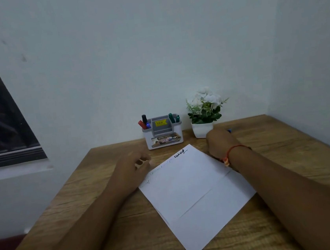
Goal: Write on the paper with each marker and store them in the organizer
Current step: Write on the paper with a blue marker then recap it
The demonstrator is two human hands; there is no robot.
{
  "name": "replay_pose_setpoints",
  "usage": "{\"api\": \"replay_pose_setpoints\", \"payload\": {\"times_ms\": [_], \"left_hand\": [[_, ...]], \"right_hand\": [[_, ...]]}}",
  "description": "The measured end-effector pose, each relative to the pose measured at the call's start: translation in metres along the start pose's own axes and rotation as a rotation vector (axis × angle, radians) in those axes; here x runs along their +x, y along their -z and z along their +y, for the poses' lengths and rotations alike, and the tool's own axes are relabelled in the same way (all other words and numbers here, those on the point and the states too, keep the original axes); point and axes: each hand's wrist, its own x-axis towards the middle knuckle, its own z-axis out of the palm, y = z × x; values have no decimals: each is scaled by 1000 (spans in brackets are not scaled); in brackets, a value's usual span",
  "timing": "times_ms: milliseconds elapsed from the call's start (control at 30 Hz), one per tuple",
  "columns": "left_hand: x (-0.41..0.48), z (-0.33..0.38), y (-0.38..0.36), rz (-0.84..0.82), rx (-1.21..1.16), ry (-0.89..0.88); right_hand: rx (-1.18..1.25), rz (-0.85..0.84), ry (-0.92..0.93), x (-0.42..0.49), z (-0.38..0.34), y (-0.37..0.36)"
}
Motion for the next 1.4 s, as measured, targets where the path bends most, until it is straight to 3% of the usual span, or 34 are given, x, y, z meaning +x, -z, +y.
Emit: {"api": "replay_pose_setpoints", "payload": {"times_ms": [133,233,367,533,700,867,1200,1400], "left_hand": [[0,-1,0,9,-38,-5],[0,1,0,8,-60,-2],[-1,5,1,-1,-83,17],[-2,7,3,9,-111,12],[-2,10,4,65,-151,-2],[-2,15,4,96,-275,-39],[-2,21,0,57,-371,-178],[1,16,0,43,-397,-131]], "right_hand": [[-153,-101,67,14,0,5],[-133,-105,92,22,3,3],[-12,56,191,17,16,-12],[182,385,252,8,14,-15],[375,482,475,-7,-10,1],[350,397,704,-23,-35,2],[288,286,758,-40,-55,-4],[222,313,744,-41,-58,-2]]}}
